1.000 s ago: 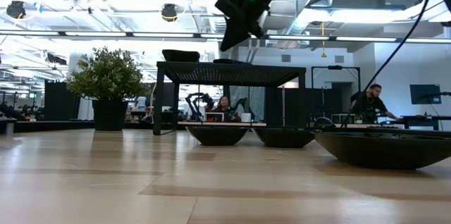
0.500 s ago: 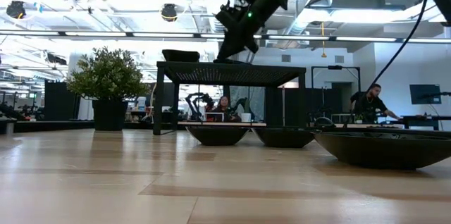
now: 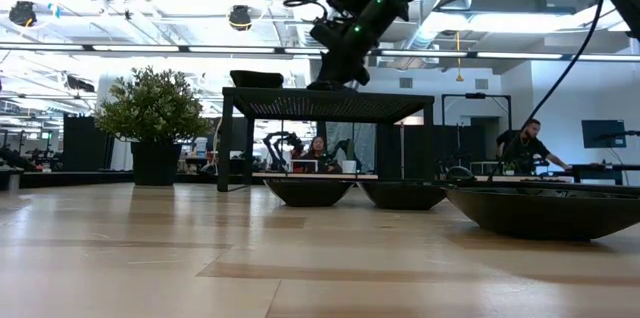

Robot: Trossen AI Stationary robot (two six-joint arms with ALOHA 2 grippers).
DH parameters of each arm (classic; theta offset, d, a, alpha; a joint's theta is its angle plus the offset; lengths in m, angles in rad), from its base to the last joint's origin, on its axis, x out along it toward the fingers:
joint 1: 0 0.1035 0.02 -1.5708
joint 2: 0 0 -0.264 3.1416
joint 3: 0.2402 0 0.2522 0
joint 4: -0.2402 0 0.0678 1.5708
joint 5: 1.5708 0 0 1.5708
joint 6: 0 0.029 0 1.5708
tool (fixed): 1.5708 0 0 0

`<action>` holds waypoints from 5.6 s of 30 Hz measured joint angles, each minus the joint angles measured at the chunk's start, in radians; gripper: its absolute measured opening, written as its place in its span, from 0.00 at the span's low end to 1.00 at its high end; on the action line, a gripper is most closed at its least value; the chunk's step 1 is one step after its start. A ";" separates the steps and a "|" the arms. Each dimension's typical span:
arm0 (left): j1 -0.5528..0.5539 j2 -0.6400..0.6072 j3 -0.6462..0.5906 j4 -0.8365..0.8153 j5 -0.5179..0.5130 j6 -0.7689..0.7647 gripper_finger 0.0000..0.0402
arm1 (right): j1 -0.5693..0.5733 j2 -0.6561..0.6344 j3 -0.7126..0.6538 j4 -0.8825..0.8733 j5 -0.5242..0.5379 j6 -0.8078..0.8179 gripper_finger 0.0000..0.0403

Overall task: Pick & Place Mini shaped plates
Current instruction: Adjust the stack of drop shaped plates on the shelf, then put the leaf shaped plate on the shelf, then stack the leaf shaped plate on top of the leaf shaped plate on the shelf

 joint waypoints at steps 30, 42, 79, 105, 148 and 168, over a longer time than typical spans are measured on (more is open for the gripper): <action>-0.036 0.000 0.000 -0.087 0.003 -0.108 0.02 | 0.402 -0.284 0.261 -0.498 0.354 -0.064 0.00; -0.107 0.001 -0.176 -0.075 0.054 -0.301 0.03 | 0.773 -0.484 -0.509 0.097 0.427 0.093 0.00; -0.106 0.000 -0.190 -0.048 0.024 -0.315 0.03 | 0.718 -0.081 -0.588 0.054 0.318 0.425 0.27; -0.106 0.000 -0.190 -0.045 0.024 -0.307 0.03 | 0.649 -0.577 -0.589 -0.072 0.517 0.201 0.01; -0.099 0.000 -0.191 -0.022 0.024 -0.311 0.03 | 0.391 -0.495 -0.471 -0.058 0.583 -0.114 0.26; -0.099 0.000 -0.191 -0.014 0.024 -0.315 0.03 | 0.774 0.007 -0.379 0.470 0.434 0.414 0.28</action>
